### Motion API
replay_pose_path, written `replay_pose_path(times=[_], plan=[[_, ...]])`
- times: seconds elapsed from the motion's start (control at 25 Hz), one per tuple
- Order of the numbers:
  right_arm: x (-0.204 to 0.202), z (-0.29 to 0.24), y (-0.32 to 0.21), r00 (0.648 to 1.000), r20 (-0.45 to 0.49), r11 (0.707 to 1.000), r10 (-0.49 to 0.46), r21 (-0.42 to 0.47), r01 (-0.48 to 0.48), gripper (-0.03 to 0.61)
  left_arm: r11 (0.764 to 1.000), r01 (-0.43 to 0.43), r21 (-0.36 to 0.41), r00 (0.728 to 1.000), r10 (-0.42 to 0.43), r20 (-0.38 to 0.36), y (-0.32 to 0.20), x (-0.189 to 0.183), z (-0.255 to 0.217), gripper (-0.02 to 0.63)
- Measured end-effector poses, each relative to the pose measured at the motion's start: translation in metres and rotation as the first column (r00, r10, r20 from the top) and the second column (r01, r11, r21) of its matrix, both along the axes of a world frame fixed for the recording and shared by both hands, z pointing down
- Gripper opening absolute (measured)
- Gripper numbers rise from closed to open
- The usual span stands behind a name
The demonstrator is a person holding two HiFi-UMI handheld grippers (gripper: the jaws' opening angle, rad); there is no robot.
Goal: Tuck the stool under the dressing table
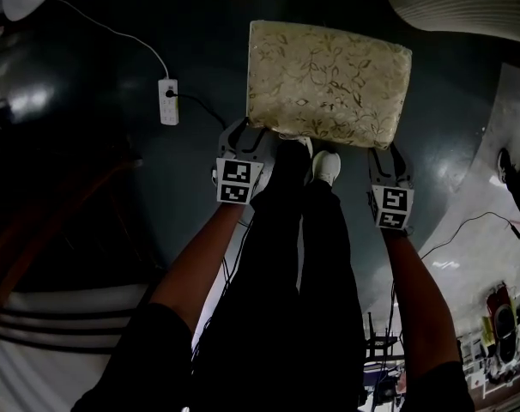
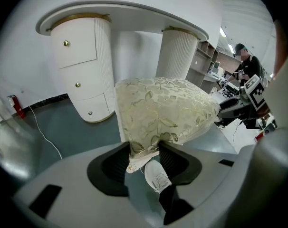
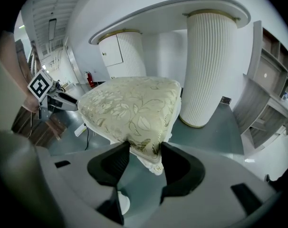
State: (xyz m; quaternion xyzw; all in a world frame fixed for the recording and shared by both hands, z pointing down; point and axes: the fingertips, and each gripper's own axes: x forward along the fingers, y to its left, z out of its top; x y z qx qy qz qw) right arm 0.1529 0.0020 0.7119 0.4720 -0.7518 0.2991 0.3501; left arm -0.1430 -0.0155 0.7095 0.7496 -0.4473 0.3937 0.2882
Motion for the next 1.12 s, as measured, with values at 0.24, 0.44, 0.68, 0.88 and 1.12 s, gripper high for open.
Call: replay_pose_path(times=[0.24,0.44,0.68,0.88,1.12], plan=[[-0.0023,0.0021,0.004,1.0,-0.01,1.0,0.024,0.011,-0.024,0.227,1.0,-0.011,0.014,1.0,0.011,-0.009,-0.0019,-0.0024,0.0018,0.206],[-0.0012,0.0012,0.0035,0.999,-0.033,0.999,0.035,0.02,-0.035,0.227,0.999,-0.031,0.025,0.999,0.032,-0.031,0.0012,-0.0014,0.0025,0.206],[0.0008,0.0017,0.0013,0.998,-0.041,0.999,0.04,0.033,-0.038,0.227,0.999,-0.025,0.028,0.999,0.026,-0.042,0.0006,0.0009,0.0054,0.206],[-0.0012,0.0014,0.0028,0.997,-0.037,0.998,0.066,0.026,-0.065,0.227,0.999,-0.039,0.019,0.998,0.04,-0.044,0.0027,-0.0023,0.0066,0.206],[0.0031,0.0028,0.0017,0.989,-0.052,0.991,0.135,0.026,-0.134,0.222,0.998,-0.056,0.03,0.996,0.058,-0.069,0.0018,0.0013,0.0063,0.206]])
